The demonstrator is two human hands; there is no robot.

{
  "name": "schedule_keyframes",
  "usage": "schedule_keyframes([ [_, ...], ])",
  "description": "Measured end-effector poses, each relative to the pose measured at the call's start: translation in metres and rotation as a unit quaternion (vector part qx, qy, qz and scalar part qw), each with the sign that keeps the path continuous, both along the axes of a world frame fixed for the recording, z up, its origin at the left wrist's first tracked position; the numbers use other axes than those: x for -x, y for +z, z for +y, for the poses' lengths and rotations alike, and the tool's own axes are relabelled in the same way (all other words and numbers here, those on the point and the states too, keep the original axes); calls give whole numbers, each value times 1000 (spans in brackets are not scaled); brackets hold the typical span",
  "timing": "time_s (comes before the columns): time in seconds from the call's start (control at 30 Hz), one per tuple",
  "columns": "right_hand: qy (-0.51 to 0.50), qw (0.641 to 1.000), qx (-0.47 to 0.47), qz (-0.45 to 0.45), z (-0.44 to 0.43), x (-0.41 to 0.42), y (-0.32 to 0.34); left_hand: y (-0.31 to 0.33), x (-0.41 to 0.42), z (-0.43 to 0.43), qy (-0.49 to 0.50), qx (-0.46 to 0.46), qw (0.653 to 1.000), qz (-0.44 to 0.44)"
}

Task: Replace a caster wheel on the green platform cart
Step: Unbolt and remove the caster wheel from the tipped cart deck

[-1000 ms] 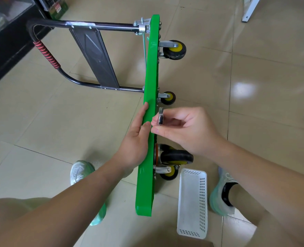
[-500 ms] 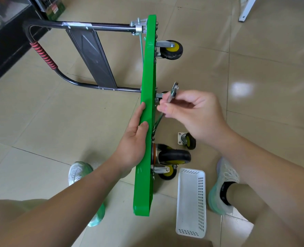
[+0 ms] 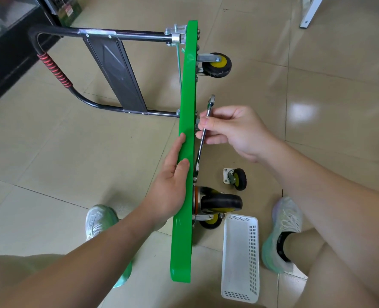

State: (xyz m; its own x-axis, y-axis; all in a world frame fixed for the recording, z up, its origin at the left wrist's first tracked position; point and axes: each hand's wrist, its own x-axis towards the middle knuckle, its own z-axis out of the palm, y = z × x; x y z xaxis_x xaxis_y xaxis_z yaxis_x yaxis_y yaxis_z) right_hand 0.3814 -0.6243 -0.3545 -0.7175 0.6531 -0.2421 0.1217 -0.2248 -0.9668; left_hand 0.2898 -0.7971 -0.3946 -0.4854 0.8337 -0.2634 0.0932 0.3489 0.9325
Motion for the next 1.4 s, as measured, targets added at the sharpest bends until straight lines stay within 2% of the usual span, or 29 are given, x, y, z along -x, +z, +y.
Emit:
schedule_keyframes([
  [0.4,-22,995,98,-26,6,8,-21,4,-1,2,-6,11,1000,-5],
  [0.8,-26,997,69,-22,-1,9,-17,0,0,1,0,5,1000,2],
  [1.07,-48,999,-26,1,-25,-14,1,1,0,1,-10,7,1000,13],
  [1.4,2,981,-174,88,-78,-54,4,-3,0,2,9,-16,1000,-3],
])
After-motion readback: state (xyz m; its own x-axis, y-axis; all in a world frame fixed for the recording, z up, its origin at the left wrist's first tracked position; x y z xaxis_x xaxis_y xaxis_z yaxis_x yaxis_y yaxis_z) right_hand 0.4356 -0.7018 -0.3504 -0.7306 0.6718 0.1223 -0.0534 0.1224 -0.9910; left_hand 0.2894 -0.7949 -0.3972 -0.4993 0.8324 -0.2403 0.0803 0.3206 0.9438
